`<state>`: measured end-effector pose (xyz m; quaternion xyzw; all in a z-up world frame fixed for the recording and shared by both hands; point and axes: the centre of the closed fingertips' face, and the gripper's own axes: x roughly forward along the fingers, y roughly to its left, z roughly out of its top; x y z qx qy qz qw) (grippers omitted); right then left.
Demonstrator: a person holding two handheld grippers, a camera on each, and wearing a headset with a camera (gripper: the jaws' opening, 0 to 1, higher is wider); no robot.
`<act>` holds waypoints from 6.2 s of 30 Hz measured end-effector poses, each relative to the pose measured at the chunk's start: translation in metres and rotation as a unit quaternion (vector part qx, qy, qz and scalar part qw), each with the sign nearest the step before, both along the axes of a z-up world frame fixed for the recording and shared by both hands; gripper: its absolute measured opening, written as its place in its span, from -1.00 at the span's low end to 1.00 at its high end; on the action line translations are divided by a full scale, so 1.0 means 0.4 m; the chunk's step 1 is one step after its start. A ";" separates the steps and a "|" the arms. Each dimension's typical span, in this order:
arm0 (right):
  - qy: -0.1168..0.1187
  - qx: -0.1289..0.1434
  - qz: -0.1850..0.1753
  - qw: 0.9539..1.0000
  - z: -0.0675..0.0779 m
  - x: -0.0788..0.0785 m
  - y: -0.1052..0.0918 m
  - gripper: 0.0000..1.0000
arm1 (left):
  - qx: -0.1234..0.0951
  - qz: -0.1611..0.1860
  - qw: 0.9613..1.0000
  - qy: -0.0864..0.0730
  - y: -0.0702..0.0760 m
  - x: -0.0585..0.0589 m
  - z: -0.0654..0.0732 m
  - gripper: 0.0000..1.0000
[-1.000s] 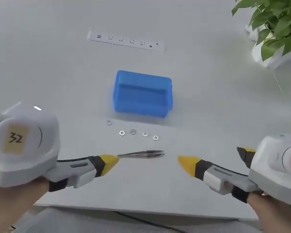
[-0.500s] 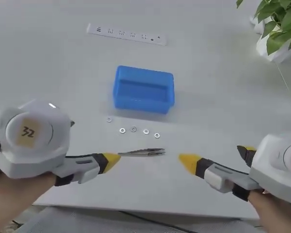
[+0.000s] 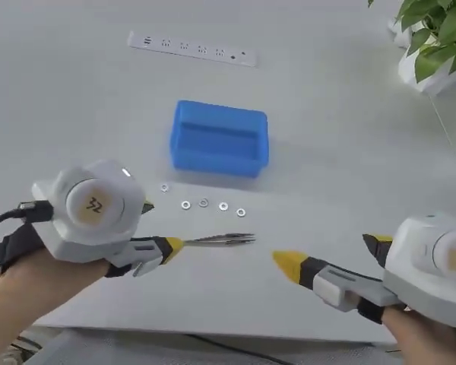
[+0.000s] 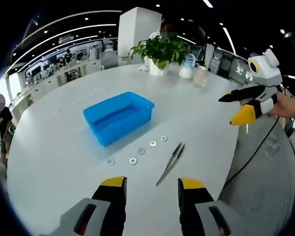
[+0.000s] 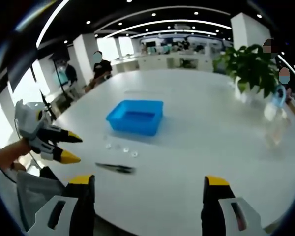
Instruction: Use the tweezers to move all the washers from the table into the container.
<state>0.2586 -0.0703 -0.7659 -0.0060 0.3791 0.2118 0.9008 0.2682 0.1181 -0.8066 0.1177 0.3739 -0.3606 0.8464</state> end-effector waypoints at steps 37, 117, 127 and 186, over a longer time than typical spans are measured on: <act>0.018 0.004 0.043 0.999 -0.019 -0.018 0.063 0.72 | 0.057 -0.152 0.987 0.014 -0.075 -0.013 -0.121 -1.00; -0.072 -0.047 0.388 0.918 -0.028 0.166 0.485 -0.90 | -0.065 0.148 0.983 -0.090 0.104 -0.016 0.192 0.63; -0.067 -0.050 0.395 0.915 -0.055 0.199 0.539 -0.90 | -0.067 0.185 0.977 -0.081 0.136 -0.025 0.184 0.98; -0.095 0.000 0.353 0.931 0.048 0.271 0.556 -0.92 | -0.023 0.201 0.978 -0.053 0.148 -0.075 0.163 0.97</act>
